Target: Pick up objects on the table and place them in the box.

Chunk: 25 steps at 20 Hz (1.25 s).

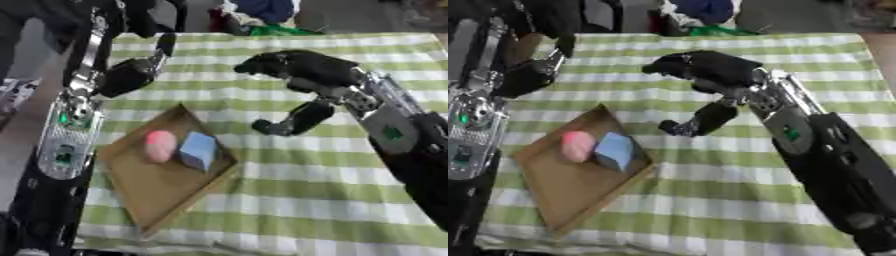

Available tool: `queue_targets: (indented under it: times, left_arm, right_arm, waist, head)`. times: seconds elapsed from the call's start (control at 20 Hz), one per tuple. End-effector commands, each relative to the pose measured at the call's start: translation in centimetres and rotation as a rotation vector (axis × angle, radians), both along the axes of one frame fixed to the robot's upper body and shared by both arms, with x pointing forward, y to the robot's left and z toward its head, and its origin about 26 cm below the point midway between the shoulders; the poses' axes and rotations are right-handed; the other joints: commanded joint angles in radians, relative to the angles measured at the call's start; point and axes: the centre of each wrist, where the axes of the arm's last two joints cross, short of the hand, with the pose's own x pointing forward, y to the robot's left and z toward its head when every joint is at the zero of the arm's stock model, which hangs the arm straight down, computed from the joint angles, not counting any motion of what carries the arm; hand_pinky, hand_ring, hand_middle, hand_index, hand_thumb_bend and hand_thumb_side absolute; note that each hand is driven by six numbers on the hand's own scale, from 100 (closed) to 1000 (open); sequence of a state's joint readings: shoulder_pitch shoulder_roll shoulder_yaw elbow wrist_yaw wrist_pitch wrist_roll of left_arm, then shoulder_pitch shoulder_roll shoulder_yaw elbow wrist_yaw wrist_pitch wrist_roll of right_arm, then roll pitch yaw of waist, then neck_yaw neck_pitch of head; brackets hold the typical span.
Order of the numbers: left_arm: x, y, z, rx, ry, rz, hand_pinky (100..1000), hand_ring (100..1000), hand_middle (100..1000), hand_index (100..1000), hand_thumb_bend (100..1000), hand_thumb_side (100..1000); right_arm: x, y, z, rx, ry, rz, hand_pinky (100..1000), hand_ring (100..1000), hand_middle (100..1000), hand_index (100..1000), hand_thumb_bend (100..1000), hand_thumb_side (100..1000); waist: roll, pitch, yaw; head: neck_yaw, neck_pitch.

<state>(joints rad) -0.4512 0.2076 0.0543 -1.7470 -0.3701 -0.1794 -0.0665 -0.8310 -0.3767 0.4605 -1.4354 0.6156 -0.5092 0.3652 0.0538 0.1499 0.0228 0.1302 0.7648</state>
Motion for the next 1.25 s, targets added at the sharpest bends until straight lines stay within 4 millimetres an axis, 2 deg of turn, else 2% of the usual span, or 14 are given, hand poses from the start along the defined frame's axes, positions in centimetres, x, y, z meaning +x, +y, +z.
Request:
queue_targets:
  times: [0.05,0.2,0.5,0.65,0.8,1.0,1.05,1.25]
  left_arm:
    - [-0.3,1.0,1.0,0.02,-0.033,0.036,585,538,522,746,354,328]
    - [-0.3,1.4,0.7,0.019,-0.023,0.053,584,537,522,746,357,329]
    - [-0.4,2.2,-0.1,0.025,0.003,0.087,585,537,523,748,365,339]
    - [-0.4,2.5,-0.3,0.029,0.012,0.098,584,536,523,748,367,343]
    - [-0.5,2.7,-0.7,0.027,0.024,0.107,583,535,522,748,368,344]
    - [-0.6,2.8,-1.0,0.022,0.032,0.112,582,535,522,748,369,344]
    - [-0.6,2.9,-1.1,0.018,0.035,0.114,580,534,520,747,371,345]
    - [-0.8,3.0,-1.7,-0.001,0.049,0.122,579,534,518,746,372,344]
  right_arm:
    - [-1.4,-2.3,3.0,0.042,-0.064,-0.018,851,818,860,1000,365,506]
    - [-3.0,-4.1,4.1,0.096,-0.074,-0.038,851,813,848,1000,351,459]
    - [-6.6,-6.9,5.8,0.168,-0.101,-0.062,853,816,852,1000,388,377]
    - [-8.0,-8.0,5.9,0.185,-0.112,-0.088,852,810,841,1000,343,314]
    - [-9.0,-9.0,5.4,0.246,-0.1,-0.129,846,792,812,1000,223,282]
    - [-9.7,-9.6,5.1,0.311,-0.084,-0.161,845,791,810,1000,204,272]
    - [-9.7,-9.8,4.7,0.344,-0.067,-0.18,844,779,789,1000,100,223]
    - [-9.7,-10.7,2.5,0.512,0.029,-0.251,842,767,769,1000,100,272]
  waist:
    - [-0.002,-0.019,-0.006]
    - [-0.001,-0.018,-0.017]
    - [0.0,-0.016,-0.033]
    - [-0.003,-0.012,-0.034]
    - [-0.004,-0.01,-0.039]
    - [-0.005,-0.012,-0.044]
    - [-0.006,-0.01,-0.047]
    - [-0.006,-0.007,-0.064]
  head:
    - [0.015,0.002]
    - [0.024,-0.006]
    - [0.032,-0.018]
    - [0.038,-0.026]
    - [0.051,-0.028]
    - [0.061,-0.027]
    - [0.071,-0.028]
    - [0.091,-0.017]
